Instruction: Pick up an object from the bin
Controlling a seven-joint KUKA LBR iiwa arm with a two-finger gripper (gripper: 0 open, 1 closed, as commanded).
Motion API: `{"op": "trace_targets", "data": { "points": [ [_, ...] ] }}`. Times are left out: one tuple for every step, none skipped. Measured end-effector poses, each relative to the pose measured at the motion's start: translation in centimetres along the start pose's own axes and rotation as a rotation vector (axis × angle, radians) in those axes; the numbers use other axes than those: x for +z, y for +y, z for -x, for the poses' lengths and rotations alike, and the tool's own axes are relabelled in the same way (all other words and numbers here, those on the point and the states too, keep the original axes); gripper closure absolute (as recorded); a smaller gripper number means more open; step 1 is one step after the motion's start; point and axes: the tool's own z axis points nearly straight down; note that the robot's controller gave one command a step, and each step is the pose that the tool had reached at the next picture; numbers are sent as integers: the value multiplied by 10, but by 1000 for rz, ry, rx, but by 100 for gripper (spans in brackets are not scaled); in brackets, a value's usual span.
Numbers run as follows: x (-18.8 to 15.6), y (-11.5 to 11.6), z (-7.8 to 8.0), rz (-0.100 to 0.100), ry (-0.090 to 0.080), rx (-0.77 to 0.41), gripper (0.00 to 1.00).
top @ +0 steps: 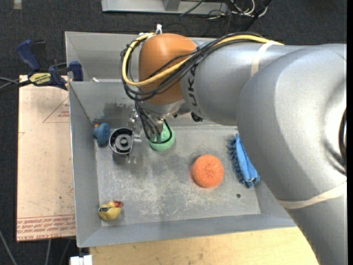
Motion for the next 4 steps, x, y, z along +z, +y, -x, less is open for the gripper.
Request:
{"op": "trace_targets", "data": {
  "points": [
    [-37,1,4,3,-7,22,100],
    [-54,4,1,3,-6,55,100],
    [-63,4,0,3,-4,52,100],
    [-94,4,-4,3,-6,57,100]
  ]
}}
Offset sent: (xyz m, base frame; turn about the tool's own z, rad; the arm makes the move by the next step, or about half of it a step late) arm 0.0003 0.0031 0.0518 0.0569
